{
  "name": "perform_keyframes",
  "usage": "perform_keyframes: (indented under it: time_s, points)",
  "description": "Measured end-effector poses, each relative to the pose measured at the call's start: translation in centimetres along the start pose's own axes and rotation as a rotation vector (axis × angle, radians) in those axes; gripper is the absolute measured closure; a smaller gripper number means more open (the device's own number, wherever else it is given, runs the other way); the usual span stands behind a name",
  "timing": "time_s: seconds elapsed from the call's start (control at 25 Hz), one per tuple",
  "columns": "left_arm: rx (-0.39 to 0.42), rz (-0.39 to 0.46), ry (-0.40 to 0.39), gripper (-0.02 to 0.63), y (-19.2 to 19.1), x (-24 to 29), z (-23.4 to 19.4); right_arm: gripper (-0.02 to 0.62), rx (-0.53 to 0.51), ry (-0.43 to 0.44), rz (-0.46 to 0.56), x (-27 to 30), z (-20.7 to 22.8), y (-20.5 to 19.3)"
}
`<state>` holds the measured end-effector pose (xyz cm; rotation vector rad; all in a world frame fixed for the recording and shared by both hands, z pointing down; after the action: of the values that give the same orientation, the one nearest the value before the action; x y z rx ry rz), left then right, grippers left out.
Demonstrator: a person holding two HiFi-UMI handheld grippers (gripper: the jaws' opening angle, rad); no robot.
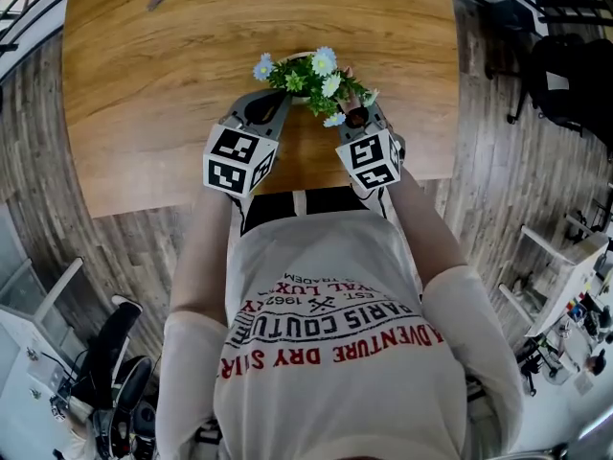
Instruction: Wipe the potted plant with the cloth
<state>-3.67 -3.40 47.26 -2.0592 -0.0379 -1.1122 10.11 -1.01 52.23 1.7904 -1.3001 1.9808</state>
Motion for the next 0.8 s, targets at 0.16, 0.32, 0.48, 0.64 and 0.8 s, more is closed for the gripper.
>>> perform_keyframes:
  time_s: [0.16,0.32,0.48,0.64,0.8]
  points:
    - [0.016,0.002,-0.025,0.589,0.1,0.0,-0.1,0.560,0.038,0.013,-0.017,0.3,-1.5,0.0]
    - [0.035,0.006,-0.046,0.589,0.1,-0.1,-0.2,0.559,0.033,0.028,-0.021,0.5,-3.5,0.6]
    - [0.047,0.009,-0.069,0.589,0.2,-0.1,-0.2,0.560,0.057,0.036,-0.014,0.7,-5.0,1.6]
    - [0.050,0.008,-0.090,0.591,0.2,-0.1,-0.3,0.560,0.072,0.051,0.009,0.8,-6.7,2.9]
    - [0.025,-0.002,-0.122,0.591,0.1,-0.2,-0.6,0.559,0.098,0.062,0.048,0.6,-7.8,4.4]
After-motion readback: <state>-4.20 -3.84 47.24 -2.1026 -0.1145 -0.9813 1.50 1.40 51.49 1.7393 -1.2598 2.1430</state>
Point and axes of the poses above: the fingertips, and each gripper's own axes: x forward along the fingers, z to its right, y out of its top, the point moved 5 cm from there along -x, backward along the fingers, and after that the axes turned 15 degrees about -z, right-handed, at the moved point
